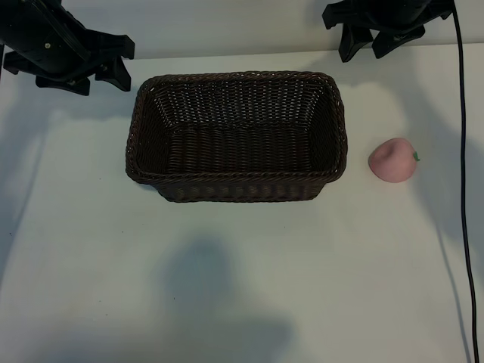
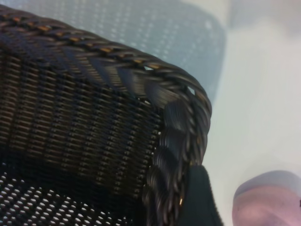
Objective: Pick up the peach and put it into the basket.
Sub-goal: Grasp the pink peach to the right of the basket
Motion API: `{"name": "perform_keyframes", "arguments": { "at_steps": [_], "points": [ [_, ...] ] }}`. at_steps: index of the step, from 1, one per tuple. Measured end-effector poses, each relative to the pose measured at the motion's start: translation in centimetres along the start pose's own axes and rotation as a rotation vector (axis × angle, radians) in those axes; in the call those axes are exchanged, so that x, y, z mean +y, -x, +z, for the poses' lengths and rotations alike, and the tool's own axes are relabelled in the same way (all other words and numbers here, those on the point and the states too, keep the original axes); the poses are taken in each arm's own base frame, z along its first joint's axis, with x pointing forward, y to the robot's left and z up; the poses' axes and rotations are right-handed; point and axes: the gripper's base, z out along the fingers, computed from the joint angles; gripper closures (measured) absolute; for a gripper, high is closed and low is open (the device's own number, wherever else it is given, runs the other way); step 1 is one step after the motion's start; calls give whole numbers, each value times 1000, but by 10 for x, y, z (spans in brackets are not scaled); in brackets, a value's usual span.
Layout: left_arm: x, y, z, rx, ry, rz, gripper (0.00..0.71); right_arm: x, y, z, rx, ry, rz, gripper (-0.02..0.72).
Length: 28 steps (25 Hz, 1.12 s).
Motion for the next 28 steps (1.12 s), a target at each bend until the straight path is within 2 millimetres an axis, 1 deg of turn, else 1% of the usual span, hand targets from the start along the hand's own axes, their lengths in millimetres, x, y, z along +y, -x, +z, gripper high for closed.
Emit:
{"name": "perform_keyframes", "arguments": {
  "at_steps": [7,15,18,22,24,26,28],
  "points": [
    [-10,0,2,-5,-27,5,112,0,0,0,0,1,0,198],
    [-10,1,2,-27,-28,4,112,0,0,0,0,-4,-4,198],
    [-11,3,2,-41,-31,1,112,-4,0,0,2,-49,6,198],
    [-11,3,2,-44,-31,1,112,-16,0,-1,-2,-177,38,198],
    [-11,3,2,-44,-31,1,112,-19,0,-1,-2,-210,44,198],
    [-11,3,2,-44,-31,1,112,-21,-3,3,13,-224,45,198],
    [-11,3,2,-44,-31,1,112,-24,-11,13,58,-228,51,198]
  ]
}}
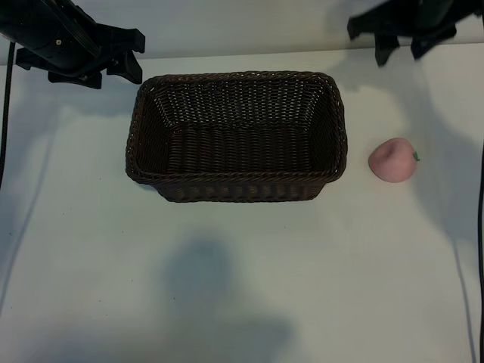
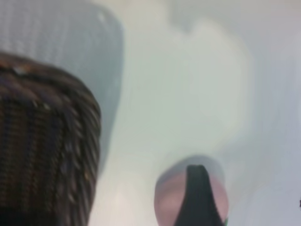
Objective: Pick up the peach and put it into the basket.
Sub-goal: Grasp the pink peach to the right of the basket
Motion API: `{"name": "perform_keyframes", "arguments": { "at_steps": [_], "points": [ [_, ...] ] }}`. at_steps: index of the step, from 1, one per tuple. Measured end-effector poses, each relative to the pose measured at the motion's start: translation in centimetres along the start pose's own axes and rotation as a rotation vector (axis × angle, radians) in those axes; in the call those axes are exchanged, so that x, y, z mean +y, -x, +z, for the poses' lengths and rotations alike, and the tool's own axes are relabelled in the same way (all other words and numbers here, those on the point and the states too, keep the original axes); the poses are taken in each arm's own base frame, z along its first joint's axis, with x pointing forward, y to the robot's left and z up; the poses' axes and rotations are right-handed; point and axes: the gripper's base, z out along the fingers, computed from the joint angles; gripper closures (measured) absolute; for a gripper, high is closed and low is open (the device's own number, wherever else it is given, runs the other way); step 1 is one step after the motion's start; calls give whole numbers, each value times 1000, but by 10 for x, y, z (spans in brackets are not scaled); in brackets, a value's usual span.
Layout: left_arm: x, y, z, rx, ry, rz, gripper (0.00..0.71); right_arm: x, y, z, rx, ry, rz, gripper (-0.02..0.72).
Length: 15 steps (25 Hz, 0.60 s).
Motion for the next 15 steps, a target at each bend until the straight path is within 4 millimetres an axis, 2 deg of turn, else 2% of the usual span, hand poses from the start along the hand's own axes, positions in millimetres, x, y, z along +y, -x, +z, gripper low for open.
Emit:
{"name": "perform_keyframes", "arguments": {
  "at_steps": [7,13,15],
  "points": [
    [0,0,0,-1,0,2,112,-3,-30,35,151,-27,2,198],
    [0,1,0,-6,0,2,112,-4,-50,34,64,-16,30,198],
    [0,1,0,-9,0,2,112,-5,-61,40,45,-13,38,198]
  ]
}}
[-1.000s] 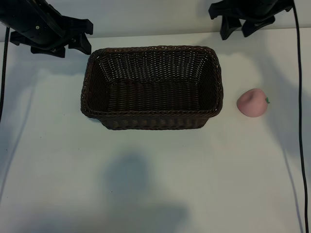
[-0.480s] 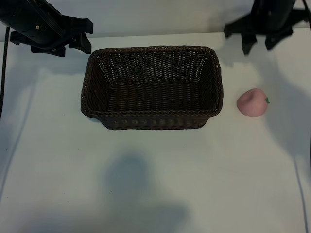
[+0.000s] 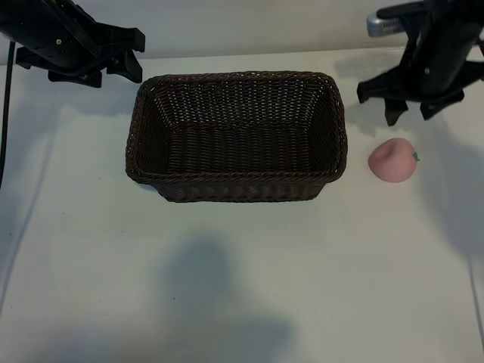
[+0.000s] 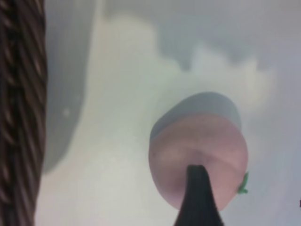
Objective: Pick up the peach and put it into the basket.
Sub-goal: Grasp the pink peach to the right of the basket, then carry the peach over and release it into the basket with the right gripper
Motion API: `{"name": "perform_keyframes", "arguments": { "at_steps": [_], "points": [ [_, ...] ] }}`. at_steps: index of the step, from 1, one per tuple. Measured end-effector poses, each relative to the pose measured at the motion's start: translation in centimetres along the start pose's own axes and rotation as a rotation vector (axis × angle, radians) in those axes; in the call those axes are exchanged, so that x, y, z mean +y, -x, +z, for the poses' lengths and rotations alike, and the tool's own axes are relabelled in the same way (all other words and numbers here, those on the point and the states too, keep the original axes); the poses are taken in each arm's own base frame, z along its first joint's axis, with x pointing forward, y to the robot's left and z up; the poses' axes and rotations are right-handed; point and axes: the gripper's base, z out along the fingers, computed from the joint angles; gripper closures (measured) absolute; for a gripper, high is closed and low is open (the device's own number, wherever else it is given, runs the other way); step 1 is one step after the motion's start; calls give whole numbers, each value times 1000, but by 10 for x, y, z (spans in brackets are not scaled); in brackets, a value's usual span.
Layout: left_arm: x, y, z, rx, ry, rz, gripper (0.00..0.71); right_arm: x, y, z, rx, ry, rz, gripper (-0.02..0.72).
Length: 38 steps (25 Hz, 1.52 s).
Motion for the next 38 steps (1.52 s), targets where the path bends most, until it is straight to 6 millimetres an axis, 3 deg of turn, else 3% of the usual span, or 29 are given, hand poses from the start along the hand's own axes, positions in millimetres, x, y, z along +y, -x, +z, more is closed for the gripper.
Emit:
{"name": "perform_keyframes", "arguments": {
  "at_steps": [7,13,18,21,24,26,30,38],
  "points": [
    [0,0,0,0,0,0,112,0,-24,28,-23,23,23,198],
    [0,0,0,-3,0,0,113,1,-18,34,-87,37,32,203],
    [0,1,0,-6,0,0,114,2,-21,56,-42,29,29,247],
    [0,1,0,-7,0,0,114,2,-21,61,-31,27,41,344],
    [0,1,0,-9,1,1,114,2,-21,59,-31,27,49,563],
    [0,1,0,-9,1,1,114,1,-21,54,-38,28,52,638],
    [0,1,0,-10,1,1,114,1,-18,28,-65,31,55,659],
    [0,1,0,-11,1,1,114,5,13,-57,-146,64,31,659]
  ]
}}
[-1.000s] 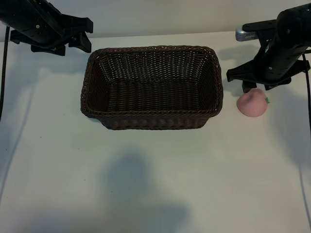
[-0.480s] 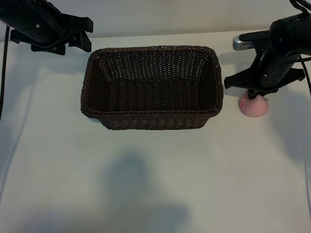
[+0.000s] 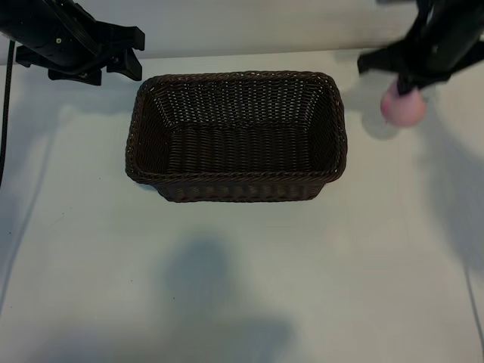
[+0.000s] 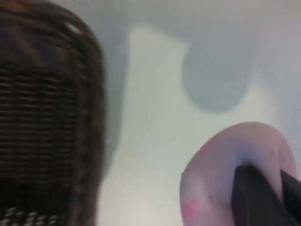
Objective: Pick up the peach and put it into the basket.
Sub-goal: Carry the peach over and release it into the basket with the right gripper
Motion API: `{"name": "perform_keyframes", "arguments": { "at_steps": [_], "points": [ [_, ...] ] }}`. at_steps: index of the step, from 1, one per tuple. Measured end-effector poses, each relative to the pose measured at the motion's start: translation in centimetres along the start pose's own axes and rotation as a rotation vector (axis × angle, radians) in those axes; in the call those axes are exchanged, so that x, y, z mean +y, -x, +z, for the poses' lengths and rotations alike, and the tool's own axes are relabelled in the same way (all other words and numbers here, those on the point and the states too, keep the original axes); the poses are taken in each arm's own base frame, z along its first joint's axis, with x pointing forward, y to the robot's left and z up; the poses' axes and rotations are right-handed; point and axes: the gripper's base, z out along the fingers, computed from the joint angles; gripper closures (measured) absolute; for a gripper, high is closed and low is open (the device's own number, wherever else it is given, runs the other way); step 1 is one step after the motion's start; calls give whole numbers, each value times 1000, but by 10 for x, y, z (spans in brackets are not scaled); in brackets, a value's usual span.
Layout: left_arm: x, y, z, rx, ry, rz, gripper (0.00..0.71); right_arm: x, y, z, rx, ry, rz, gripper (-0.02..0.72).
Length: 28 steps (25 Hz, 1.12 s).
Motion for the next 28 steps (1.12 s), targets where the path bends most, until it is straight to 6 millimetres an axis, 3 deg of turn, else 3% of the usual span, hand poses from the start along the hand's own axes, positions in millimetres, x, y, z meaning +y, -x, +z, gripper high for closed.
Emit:
{"name": "perform_keyframes", "arguments": {
  "at_steps": [5,11,17,28],
  "points": [
    [0,0,0,0,0,0,114,33,8,-22,-20,88,-48,659],
    [0,0,0,1,0,0,114,85,-3,-21,-18,161,-148,659],
    [0,0,0,4,0,0,114,119,-13,2,2,189,-215,659],
    [0,-2,0,18,-1,3,114,139,-19,56,45,214,-242,659]
  ]
}}
